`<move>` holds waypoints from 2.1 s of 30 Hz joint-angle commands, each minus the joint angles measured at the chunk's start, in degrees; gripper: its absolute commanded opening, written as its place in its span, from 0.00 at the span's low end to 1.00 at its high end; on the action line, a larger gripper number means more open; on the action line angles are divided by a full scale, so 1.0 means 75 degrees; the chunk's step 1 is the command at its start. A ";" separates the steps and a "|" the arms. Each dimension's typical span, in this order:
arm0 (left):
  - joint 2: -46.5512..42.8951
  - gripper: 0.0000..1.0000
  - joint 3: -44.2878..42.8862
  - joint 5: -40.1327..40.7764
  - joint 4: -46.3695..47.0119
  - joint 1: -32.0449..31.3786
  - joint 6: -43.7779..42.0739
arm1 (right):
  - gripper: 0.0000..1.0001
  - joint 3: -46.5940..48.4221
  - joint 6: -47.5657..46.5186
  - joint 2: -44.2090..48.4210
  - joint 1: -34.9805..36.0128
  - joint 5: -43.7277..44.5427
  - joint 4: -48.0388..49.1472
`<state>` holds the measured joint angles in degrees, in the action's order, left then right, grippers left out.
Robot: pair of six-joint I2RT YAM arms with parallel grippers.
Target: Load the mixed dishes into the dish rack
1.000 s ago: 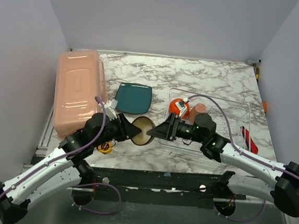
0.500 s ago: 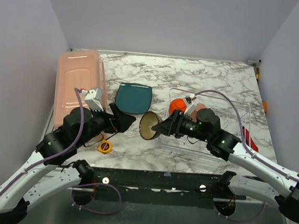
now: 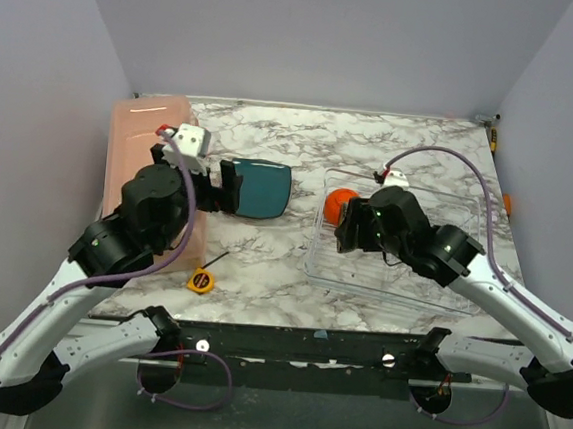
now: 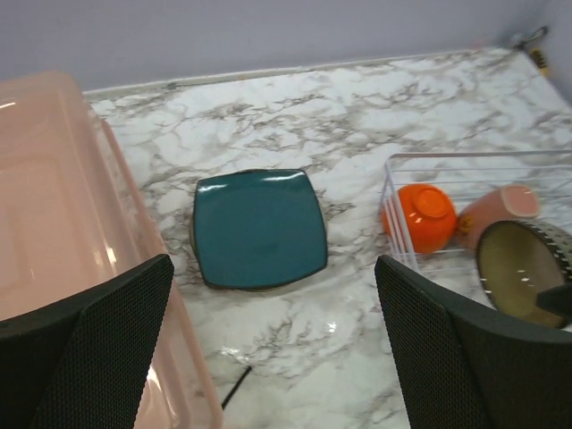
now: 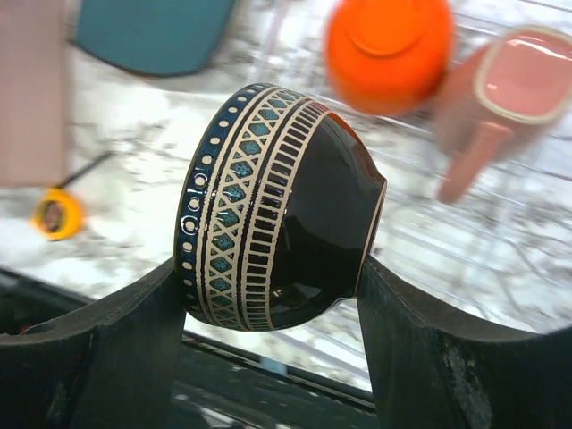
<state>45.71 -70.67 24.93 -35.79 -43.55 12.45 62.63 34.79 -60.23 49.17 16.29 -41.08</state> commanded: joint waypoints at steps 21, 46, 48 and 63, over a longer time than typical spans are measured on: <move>0.0081 0.91 0.2003 0.0435 0.1541 0.0076 -0.1244 | 0.00 0.0576 -0.0466 -0.2812 0.0041 0.2305 -0.1207; 0.0234 0.90 0.2011 0.0331 0.1461 0.0085 -0.1230 | 0.42 0.0607 -0.0806 -0.3780 0.0065 0.1835 -0.1067; 0.0267 0.90 0.2001 0.0333 0.1463 0.0085 -0.1230 | 0.49 0.0525 -0.0859 -0.3708 0.0054 0.1648 -0.0922; 0.0387 0.89 0.1985 0.0309 0.1421 0.0110 -0.1217 | 0.94 0.0333 -0.1048 -0.3795 0.0060 0.1360 -0.0511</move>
<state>48.49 -55.75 28.47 -25.41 -43.11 3.55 66.11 27.66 -88.20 49.30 27.09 -45.89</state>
